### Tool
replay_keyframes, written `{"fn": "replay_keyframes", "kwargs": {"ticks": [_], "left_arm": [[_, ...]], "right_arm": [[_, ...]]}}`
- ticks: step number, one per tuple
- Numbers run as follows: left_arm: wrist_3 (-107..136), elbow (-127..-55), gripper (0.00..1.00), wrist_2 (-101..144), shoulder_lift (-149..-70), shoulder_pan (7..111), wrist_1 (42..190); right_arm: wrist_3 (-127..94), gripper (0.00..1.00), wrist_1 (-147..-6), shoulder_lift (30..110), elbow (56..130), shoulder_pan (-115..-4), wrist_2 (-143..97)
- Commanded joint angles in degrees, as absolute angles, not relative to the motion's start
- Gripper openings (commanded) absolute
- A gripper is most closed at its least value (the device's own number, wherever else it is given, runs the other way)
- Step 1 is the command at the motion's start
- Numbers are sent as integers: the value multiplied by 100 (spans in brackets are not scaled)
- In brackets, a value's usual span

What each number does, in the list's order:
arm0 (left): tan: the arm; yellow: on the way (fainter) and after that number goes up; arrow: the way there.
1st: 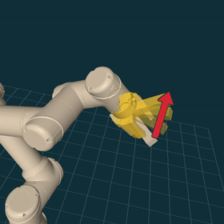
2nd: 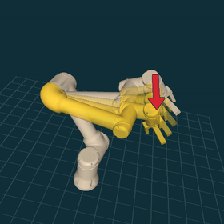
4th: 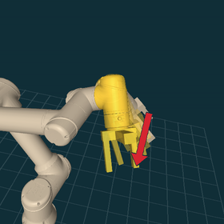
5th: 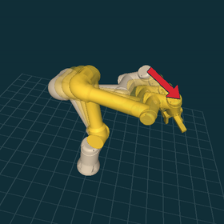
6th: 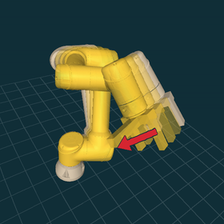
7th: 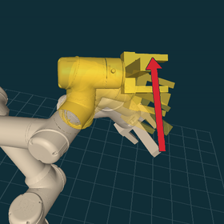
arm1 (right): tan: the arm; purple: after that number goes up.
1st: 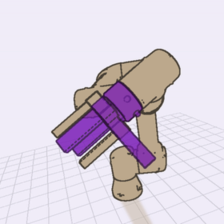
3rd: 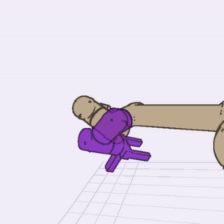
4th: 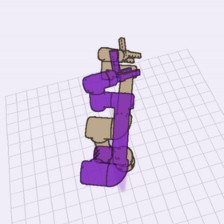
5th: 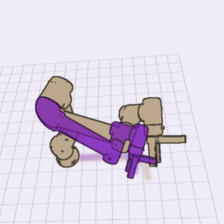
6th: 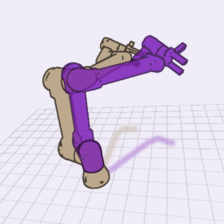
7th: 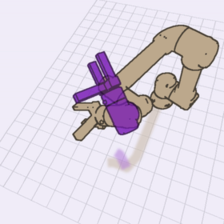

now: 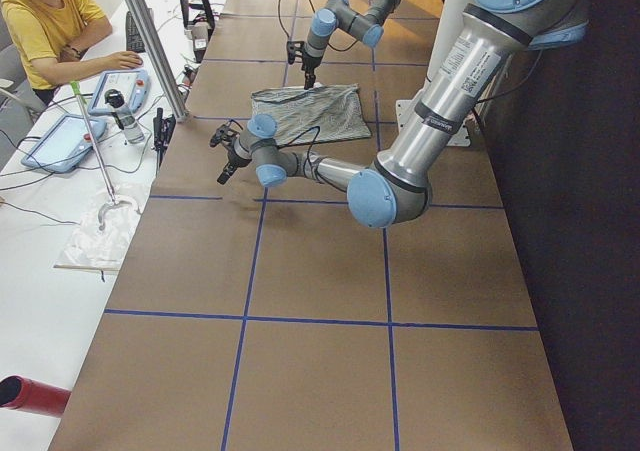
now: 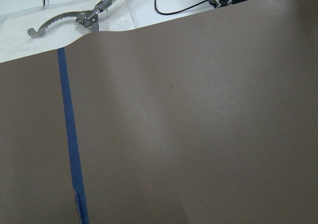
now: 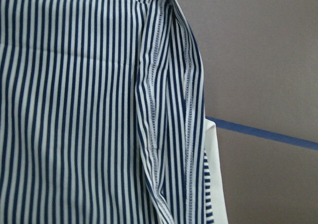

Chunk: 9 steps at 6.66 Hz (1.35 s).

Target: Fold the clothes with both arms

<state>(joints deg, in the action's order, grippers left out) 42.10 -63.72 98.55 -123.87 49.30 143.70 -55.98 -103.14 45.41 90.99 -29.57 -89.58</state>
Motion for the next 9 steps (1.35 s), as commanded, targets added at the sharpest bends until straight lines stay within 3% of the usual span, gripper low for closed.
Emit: {"fn": "replay_keyframes", "kwargs": {"ticks": [1, 9], "left_arm": [[4210, -6372, 100, 9861, -12384, 4922, 14370], [4210, -6372, 100, 9853, -12349, 4922, 14370]], "right_arm": [[-5643, 100, -10098, 4377, 8588, -2962, -8965], [-5345, 100, -10151, 4711, 8446, -3049, -8956]]}}
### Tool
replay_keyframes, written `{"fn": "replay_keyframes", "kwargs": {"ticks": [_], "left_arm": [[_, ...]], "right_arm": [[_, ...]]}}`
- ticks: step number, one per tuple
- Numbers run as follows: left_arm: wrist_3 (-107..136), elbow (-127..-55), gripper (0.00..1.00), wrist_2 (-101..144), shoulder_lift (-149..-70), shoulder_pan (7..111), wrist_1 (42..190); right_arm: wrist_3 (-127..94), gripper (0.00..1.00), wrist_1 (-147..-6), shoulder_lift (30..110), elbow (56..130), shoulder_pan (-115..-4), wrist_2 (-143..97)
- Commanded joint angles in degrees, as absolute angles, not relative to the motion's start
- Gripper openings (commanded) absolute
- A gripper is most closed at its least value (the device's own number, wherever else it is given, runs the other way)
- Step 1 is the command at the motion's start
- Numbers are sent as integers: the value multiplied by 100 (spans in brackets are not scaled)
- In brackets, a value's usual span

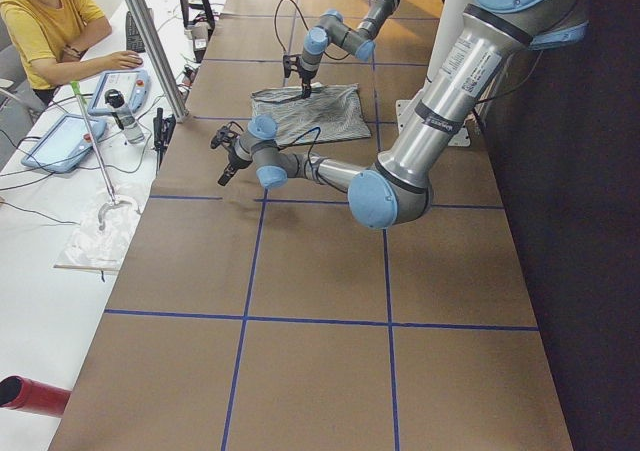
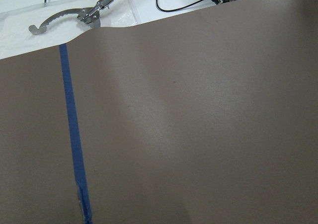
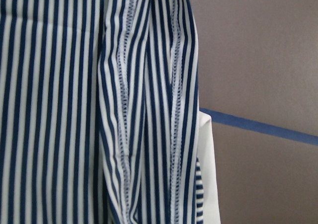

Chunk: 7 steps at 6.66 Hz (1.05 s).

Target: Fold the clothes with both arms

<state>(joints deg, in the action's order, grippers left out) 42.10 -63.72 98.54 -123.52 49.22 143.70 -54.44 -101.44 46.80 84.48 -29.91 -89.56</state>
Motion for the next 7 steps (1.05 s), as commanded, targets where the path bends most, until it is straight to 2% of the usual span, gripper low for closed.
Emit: {"fn": "replay_keyframes", "kwargs": {"ticks": [1, 5, 6, 7], "left_arm": [[4210, -6372, 100, 9861, -12349, 4922, 14370], [4219, -6389, 100, 9861, -12357, 4904, 14370], [4306, -6598, 100, 9879, -12349, 4896, 14361], [4864, -6949, 100, 10366, -12192, 4835, 14309]], "right_arm": [[-5100, 100, -10151, 4841, 8446, -3206, -8965], [-4282, 100, -10134, 5291, 8568, -3883, -8991], [-4289, 100, -10082, 5378, 8943, -3928, -9304], [-4341, 100, -10081, 5744, 9904, -3937, -9734]]}}
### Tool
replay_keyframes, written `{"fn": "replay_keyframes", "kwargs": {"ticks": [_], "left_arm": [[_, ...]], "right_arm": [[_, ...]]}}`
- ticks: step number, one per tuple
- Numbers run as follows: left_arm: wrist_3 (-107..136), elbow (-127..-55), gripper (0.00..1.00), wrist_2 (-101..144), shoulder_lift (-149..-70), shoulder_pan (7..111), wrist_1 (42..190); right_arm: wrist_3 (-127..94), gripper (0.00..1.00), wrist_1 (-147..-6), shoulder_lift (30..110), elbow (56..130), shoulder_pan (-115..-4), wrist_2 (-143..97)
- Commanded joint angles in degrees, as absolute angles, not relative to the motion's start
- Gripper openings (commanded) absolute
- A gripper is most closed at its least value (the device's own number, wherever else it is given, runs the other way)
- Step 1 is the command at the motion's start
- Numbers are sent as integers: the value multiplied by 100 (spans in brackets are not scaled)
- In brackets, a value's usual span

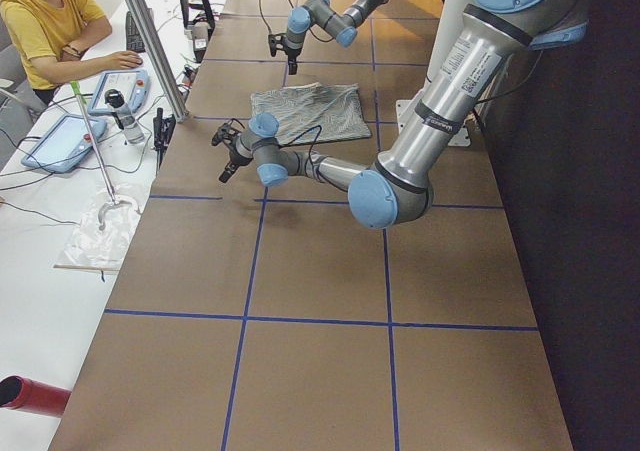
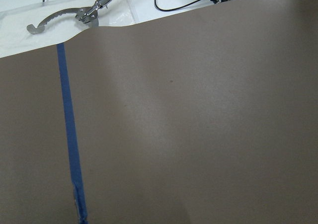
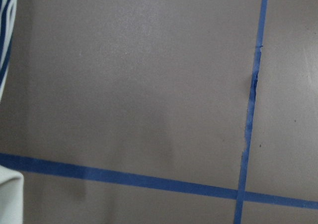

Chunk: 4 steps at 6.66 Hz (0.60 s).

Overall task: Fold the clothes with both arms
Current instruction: 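Bring both grippers down beside the polo's side edges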

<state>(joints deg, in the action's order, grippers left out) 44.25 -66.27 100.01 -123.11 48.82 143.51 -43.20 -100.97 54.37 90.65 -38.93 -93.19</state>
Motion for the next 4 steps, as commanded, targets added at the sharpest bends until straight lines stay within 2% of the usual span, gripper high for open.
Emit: {"fn": "replay_keyframes", "kwargs": {"ticks": [1, 2, 3, 4], "left_arm": [[5487, -7509, 100, 10623, -11947, 4799, 14282], [6059, -8193, 100, 10609, -11588, 4442, 14282], [6726, -8792, 100, 10565, -11358, 4108, 14230], [7063, -9398, 100, 10530, -11208, 3713, 13864]], "right_arm": [[-4525, 100, -10081, 6183, 10749, -3937, -10086], [-5153, 100, -10081, 6483, 11280, -3929, -10116], [-5777, 100, -9942, 6652, 11546, -3798, -10108], [-6575, 100, -9123, 6932, 11549, -3588, -10073]]}}
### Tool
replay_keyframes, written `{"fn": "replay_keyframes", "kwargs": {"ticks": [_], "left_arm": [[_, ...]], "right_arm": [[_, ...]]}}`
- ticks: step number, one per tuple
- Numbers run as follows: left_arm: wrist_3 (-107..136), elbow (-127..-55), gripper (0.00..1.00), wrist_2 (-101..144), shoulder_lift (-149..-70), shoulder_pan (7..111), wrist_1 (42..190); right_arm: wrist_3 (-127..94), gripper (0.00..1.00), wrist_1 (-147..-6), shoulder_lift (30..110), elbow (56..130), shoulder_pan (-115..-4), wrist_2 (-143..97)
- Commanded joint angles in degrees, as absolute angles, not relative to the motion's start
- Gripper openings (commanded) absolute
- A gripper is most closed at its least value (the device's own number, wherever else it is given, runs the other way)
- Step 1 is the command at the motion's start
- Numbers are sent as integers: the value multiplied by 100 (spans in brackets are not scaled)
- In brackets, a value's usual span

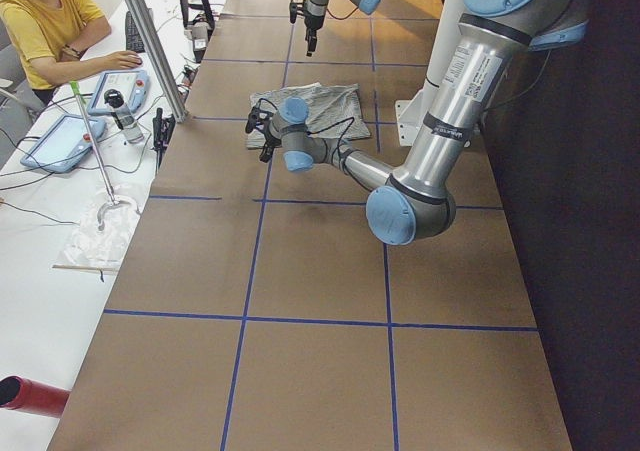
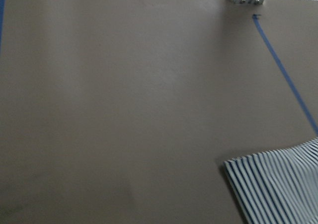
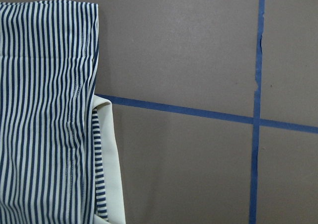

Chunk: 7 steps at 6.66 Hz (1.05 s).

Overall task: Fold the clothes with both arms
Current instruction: 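Bring both grippers down beside the polo's side edges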

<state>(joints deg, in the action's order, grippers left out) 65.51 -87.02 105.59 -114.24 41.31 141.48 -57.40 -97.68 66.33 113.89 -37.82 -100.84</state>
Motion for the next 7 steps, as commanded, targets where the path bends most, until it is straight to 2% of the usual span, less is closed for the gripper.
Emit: {"fn": "replay_keyframes", "kwargs": {"ticks": [1, 2, 4, 5, 6, 7], "left_arm": [[7467, -10066, 100, 10155, -11206, 3222, 13051], [8088, -10612, 100, 9577, -11206, 2538, 12417], [9345, -10784, 100, 8444, -11163, 1517, 12113], [10126, -10784, 68, 8281, -11162, 1329, 11859], [10551, -10775, 52, 8218, -11145, 1171, 11474], [10825, -10767, 52, 8218, -11162, 1125, 11296]], "right_arm": [[-6974, 100, -7783, 7457, 11549, -3508, -10046], [-7466, 100, -6960, 7871, 11558, -3429, -10011], [-8634, 100, -6864, 7901, 11637, -3122, -9478], [-8657, 100, -6864, 7901, 11637, -3068, -9353], [-8657, 100, -6864, 7893, 11628, -3059, -9334], [-8657, 100, -6864, 7893, 11628, -3041, -9308]]}}
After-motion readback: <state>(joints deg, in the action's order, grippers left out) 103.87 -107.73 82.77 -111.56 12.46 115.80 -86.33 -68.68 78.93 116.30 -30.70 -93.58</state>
